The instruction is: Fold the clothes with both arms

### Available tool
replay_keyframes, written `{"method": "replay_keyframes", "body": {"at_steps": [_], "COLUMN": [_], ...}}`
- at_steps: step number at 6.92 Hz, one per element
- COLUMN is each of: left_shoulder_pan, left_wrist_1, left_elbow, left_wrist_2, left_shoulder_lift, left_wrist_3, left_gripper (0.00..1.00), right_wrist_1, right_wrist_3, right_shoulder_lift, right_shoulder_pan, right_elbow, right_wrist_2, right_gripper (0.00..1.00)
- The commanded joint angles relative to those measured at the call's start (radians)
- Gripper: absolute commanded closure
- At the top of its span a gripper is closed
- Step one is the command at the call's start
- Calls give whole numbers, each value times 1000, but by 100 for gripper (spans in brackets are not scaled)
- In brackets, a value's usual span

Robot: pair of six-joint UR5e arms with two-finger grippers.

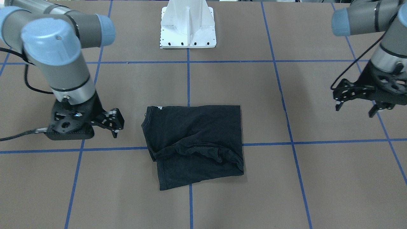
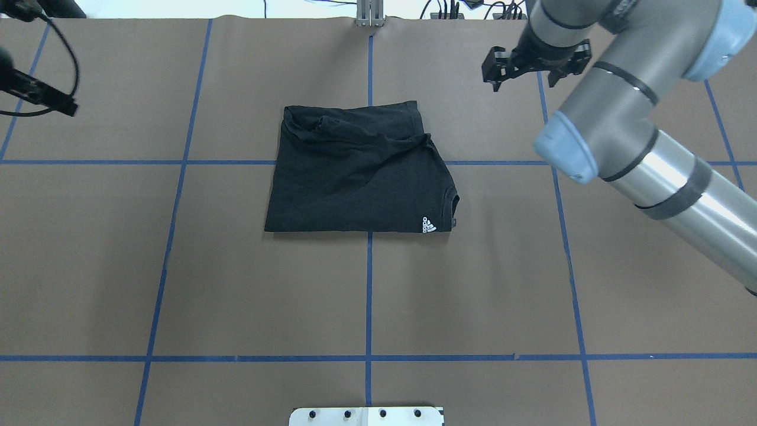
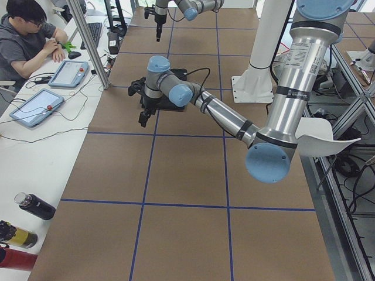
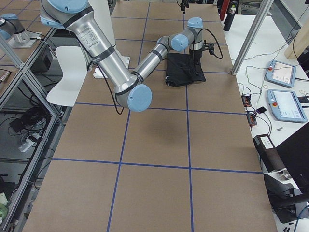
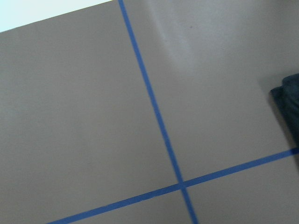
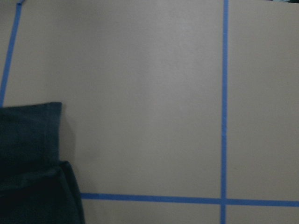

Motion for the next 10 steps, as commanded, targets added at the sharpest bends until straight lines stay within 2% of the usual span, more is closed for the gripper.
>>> {"method": "replay_keyframes", "body": {"at_steps": [1,2,3,5,6,7,8,10], "left_shoulder_pan": [-198,-275,-303,-311,-314,-343,-365,-376], "left_wrist_1": [10,9,16,50,126,162,243,253], "left_elbow": [11,15,20,35,31,-4,15,21], "left_wrist_2": [-110,-167,-222,-227,-230,-239,-273,-272], "left_shoulder_lift": [155,237,304,337,345,378,359,339], "left_wrist_3": [253,316,319,319,320,319,309,318], "left_gripper": [0,0,0,0,0,0,0,0], "right_wrist_1": [-39,-37,-34,-28,-28,-28,-27,-27], "right_wrist_3": [-213,-361,-522,-789,-891,-913,-916,-912], "right_shoulder_lift": [-211,-310,-405,-589,-673,-744,-777,-785], "right_shoulder_pan": [115,197,271,409,481,546,571,574], "right_elbow": [159,180,181,173,171,167,156,155], "right_wrist_2": [122,193,235,247,267,316,327,327], "right_gripper": [1,1,1,1,0,0,0,0]}}
